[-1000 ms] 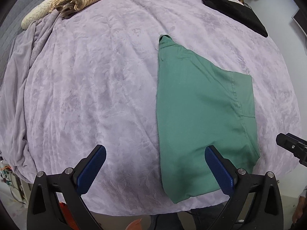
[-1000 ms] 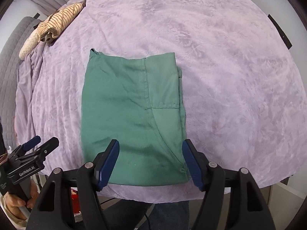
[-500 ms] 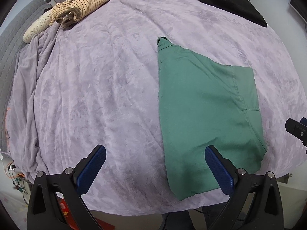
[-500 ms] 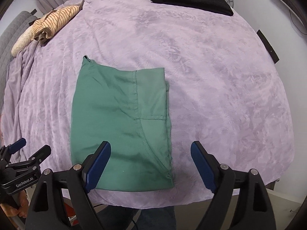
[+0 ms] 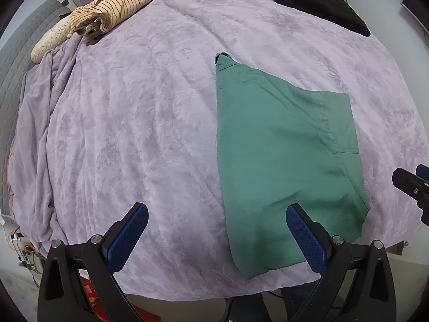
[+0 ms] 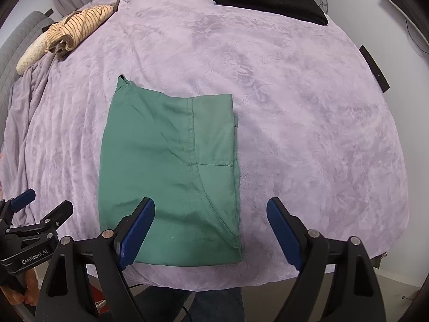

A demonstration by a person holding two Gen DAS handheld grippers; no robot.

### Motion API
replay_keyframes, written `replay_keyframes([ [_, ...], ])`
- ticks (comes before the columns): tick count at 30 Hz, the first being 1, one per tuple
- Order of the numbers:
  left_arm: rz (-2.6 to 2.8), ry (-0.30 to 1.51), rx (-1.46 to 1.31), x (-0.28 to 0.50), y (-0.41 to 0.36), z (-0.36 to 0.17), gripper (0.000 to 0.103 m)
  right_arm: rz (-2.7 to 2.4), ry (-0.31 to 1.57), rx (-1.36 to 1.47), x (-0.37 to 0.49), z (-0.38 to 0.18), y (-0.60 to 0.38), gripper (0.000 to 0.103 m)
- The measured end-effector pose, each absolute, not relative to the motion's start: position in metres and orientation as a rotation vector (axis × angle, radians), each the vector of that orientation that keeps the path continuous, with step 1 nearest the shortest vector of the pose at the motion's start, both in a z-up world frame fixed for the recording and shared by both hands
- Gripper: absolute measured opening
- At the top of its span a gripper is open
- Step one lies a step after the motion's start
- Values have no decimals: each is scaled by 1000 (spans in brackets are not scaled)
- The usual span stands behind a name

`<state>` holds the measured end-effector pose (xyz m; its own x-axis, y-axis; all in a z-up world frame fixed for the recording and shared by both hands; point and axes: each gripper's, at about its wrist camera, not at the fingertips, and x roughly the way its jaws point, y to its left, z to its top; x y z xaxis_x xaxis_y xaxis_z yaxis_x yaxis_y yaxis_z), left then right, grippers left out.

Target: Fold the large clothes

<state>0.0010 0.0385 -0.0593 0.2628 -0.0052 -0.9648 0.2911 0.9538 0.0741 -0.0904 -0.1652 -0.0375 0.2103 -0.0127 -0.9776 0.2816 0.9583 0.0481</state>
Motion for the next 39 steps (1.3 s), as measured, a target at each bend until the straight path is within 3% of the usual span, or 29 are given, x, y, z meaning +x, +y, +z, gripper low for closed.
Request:
replay_keyframes([
  [39,-206,1295,257,1,39,-59,103,-208,1355,236,-92,-39,-165,88],
])
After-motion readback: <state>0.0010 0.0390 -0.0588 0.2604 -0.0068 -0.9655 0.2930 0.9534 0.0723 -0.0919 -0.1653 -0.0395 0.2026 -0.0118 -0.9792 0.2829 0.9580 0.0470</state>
